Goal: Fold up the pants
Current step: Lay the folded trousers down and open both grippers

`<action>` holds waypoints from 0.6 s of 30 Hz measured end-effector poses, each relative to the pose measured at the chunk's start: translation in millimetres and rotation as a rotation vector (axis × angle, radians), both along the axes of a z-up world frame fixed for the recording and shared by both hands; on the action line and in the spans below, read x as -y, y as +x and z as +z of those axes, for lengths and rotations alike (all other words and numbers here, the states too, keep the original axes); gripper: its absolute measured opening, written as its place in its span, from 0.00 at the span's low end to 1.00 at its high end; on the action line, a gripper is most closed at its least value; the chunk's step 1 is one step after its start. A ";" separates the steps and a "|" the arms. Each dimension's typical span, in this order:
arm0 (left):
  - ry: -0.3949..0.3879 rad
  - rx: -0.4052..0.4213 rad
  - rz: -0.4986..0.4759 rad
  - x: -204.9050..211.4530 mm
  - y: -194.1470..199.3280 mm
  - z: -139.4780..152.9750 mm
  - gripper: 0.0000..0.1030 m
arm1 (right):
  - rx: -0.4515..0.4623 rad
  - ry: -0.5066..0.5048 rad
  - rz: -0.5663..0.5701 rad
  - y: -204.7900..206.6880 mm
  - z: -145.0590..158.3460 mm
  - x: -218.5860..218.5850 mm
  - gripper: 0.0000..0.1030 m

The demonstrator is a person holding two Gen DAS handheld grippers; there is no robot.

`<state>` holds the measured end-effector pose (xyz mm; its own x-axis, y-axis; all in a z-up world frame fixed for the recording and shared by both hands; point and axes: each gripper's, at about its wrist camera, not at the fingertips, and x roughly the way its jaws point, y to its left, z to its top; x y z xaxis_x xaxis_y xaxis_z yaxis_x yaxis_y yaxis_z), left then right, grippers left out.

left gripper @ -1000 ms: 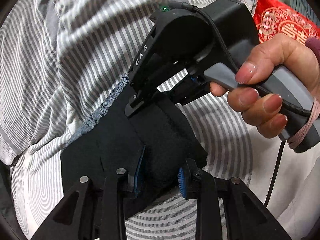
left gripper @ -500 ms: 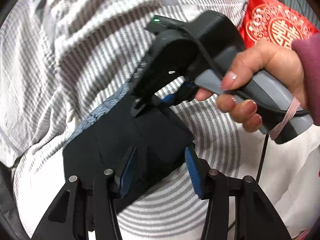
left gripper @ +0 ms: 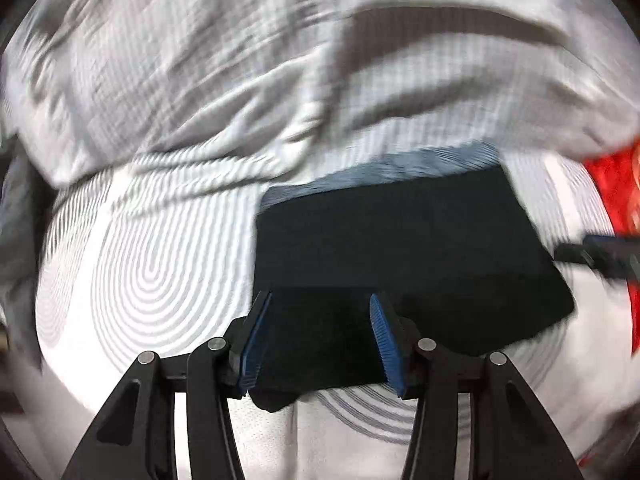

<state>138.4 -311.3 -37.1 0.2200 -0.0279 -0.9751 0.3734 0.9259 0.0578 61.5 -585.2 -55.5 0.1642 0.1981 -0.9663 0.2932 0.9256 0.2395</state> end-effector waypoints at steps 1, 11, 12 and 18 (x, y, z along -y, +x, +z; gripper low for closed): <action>-0.015 -0.022 0.040 -6.5 6.8 -4.0 0.49 | 0.023 -0.026 0.019 0.0 5.4 -6.4 0.81; -0.036 -0.067 0.081 -18.6 27.5 -34.8 0.49 | 0.107 0.046 0.080 20.4 17.3 -54.9 0.77; -0.033 -0.069 0.074 -17.5 26.0 -37.6 0.49 | 0.092 0.034 0.079 22.3 13.3 -57.2 0.77; -0.044 -0.122 0.061 -18.0 25.8 -60.2 0.49 | 0.010 0.001 0.055 19.4 -14.2 -65.0 0.77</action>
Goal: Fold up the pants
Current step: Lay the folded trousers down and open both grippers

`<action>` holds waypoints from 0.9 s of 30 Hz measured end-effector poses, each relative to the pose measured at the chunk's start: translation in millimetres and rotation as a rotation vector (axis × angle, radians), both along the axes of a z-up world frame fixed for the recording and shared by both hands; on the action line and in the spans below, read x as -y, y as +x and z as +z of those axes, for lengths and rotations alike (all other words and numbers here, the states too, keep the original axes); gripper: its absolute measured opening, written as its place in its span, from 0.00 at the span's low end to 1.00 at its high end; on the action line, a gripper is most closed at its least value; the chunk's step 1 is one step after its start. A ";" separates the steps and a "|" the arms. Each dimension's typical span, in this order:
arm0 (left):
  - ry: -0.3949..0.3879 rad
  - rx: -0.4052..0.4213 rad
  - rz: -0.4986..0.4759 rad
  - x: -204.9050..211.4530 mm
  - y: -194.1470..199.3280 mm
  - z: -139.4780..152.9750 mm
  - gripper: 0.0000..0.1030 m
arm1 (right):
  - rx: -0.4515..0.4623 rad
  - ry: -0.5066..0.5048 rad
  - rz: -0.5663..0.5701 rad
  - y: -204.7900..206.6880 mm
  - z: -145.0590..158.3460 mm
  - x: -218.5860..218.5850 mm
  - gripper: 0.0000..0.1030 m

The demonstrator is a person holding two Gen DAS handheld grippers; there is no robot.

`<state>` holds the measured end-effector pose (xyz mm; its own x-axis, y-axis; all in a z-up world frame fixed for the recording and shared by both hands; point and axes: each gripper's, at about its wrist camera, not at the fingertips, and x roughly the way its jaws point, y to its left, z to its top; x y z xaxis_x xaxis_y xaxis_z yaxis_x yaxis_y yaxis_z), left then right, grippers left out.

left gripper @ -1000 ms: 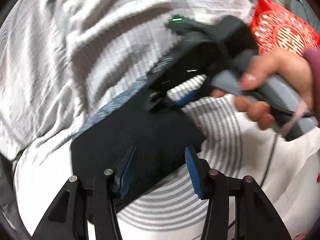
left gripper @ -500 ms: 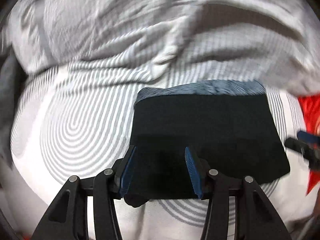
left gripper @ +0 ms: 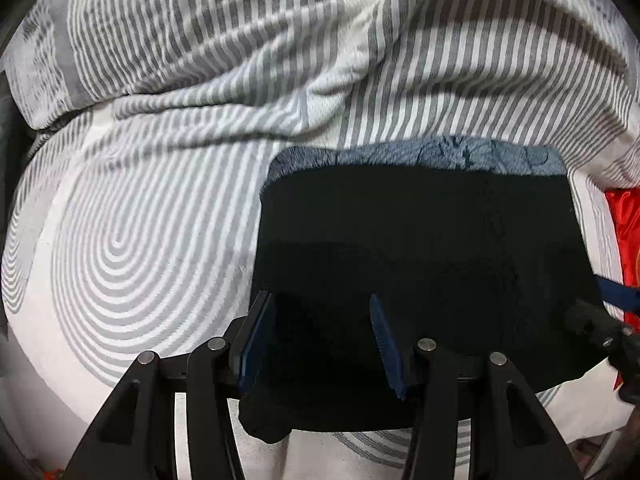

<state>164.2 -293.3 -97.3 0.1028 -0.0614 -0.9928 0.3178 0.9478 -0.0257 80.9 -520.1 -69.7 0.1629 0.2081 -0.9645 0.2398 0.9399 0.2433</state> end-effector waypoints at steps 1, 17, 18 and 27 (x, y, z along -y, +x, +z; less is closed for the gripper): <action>-0.003 -0.004 -0.006 0.9 -0.7 -2.2 0.49 | -0.024 -0.010 0.002 -2.3 -7.5 -2.6 0.77; -0.023 -0.009 -0.032 4.4 -2.4 -6.3 0.50 | 0.055 0.083 -0.082 -4.1 2.3 -1.4 0.21; -0.029 -0.007 -0.034 4.0 -2.5 -8.2 0.50 | 0.041 0.091 -0.094 -6.2 -6.3 1.9 0.17; -0.028 0.029 -0.069 7.7 -11.7 -30.2 0.51 | 0.033 0.135 -0.144 -14.8 -39.5 12.5 0.07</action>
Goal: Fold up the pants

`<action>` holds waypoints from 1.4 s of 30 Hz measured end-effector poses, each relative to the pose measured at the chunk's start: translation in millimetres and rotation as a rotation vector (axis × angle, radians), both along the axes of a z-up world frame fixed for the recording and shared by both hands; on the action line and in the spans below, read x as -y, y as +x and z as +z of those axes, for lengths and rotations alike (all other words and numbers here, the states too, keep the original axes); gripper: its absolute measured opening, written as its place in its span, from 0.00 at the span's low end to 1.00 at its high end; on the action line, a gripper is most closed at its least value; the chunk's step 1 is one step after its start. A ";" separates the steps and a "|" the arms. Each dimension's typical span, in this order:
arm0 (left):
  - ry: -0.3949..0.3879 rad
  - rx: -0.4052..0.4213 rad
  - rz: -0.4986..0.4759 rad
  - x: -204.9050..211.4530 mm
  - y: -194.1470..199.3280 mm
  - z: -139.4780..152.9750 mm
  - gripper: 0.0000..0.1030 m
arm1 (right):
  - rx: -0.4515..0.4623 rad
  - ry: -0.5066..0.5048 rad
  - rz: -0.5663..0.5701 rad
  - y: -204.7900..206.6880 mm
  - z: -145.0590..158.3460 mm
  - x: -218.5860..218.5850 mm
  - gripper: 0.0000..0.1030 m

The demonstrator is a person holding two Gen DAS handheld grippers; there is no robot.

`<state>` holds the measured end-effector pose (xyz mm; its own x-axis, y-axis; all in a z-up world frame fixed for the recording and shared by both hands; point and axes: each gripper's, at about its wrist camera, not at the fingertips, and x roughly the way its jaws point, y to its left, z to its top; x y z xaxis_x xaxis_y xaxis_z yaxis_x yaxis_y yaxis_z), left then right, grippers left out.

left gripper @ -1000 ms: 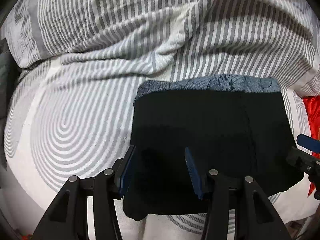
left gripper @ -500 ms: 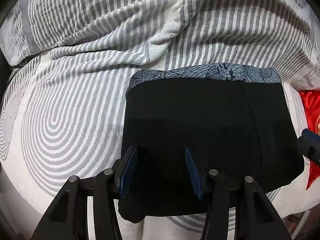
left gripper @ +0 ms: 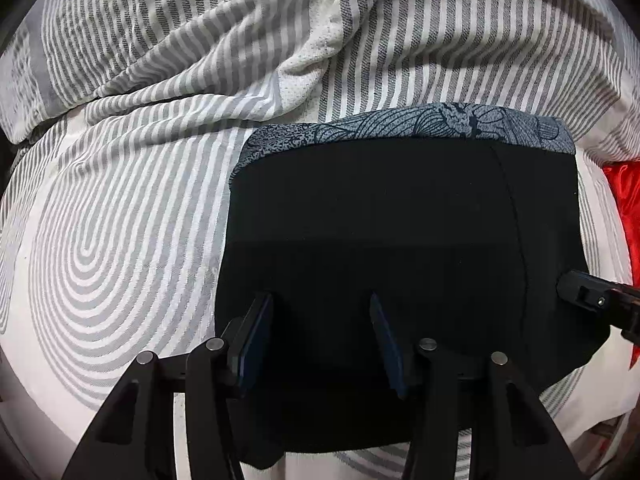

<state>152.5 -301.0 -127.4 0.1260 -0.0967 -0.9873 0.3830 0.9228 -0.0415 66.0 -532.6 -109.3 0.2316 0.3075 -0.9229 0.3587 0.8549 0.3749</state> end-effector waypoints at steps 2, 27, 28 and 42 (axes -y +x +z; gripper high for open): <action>-0.006 0.001 -0.001 -0.9 0.0 -1.0 0.51 | -0.001 0.015 -0.016 1.5 -1.4 1.2 0.07; 0.006 -0.011 -0.001 -20.7 1.6 27.8 0.64 | 0.026 0.021 -0.042 -11.7 36.1 9.3 0.72; 0.001 -0.010 -0.001 -21.6 1.2 30.4 0.64 | 0.024 0.022 -0.048 -13.7 36.3 11.5 0.72; -0.146 -0.080 -0.017 -62.6 22.9 36.8 0.64 | -0.006 0.130 -0.166 -45.0 9.6 62.3 0.72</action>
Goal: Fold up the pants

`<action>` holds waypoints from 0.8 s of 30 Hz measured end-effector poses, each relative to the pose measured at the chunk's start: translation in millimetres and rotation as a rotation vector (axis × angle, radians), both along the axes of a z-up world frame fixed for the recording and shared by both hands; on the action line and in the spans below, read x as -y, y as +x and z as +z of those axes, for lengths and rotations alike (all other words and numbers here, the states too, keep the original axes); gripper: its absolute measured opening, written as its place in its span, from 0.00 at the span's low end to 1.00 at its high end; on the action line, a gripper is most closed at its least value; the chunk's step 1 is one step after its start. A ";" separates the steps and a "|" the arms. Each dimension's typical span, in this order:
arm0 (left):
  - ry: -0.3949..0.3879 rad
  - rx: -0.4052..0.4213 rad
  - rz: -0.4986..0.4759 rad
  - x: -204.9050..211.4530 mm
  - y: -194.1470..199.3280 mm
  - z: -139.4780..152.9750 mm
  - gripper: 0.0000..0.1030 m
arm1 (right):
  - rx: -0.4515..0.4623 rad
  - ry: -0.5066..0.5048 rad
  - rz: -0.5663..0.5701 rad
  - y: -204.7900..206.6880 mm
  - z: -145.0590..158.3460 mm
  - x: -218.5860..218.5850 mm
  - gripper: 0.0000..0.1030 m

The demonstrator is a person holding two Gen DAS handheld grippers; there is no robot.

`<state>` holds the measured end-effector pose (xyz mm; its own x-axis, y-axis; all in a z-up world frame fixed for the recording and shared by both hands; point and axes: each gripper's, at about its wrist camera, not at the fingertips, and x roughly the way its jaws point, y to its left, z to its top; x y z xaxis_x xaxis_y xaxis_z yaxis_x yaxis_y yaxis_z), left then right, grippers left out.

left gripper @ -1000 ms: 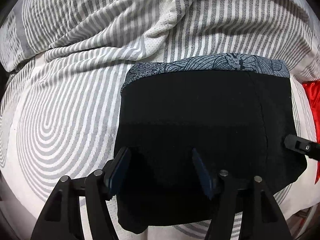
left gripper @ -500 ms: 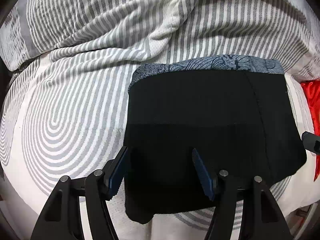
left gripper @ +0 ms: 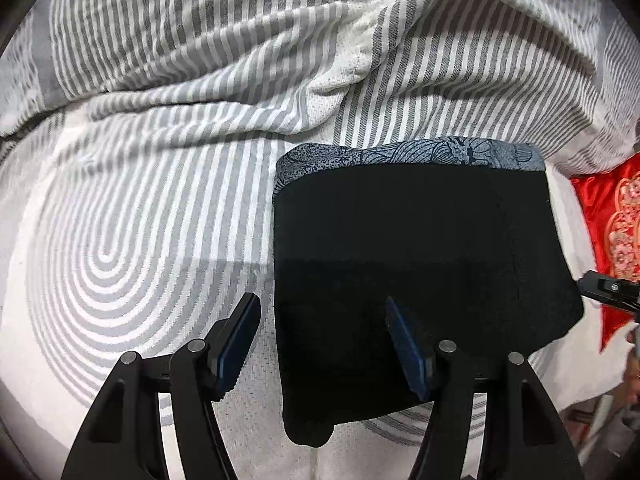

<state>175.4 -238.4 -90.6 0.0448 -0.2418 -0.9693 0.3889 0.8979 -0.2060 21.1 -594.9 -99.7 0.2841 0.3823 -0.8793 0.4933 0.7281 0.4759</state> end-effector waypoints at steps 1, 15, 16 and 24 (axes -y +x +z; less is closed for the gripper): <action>-0.013 -0.020 -0.003 -1.8 1.2 -1.8 0.64 | 0.010 0.024 -0.001 0.8 -3.0 2.5 0.72; -0.128 -0.190 -0.060 -3.6 20.4 -47.2 0.64 | 0.069 0.242 0.117 43.7 -54.3 4.3 0.72; -0.140 -0.205 -0.061 -3.5 21.8 -49.9 0.64 | 0.070 0.254 0.125 46.5 -58.6 3.1 0.72; -0.145 -0.245 -0.079 -2.0 24.0 -61.6 0.75 | 0.088 0.349 0.116 62.5 -77.5 0.8 0.73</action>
<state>199.4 -236.3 -152.2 -0.2104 -0.3724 -0.9039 0.3791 0.8212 -0.4266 83.6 -595.7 -177.1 0.2900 0.6890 -0.6643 0.3627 0.5632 0.7425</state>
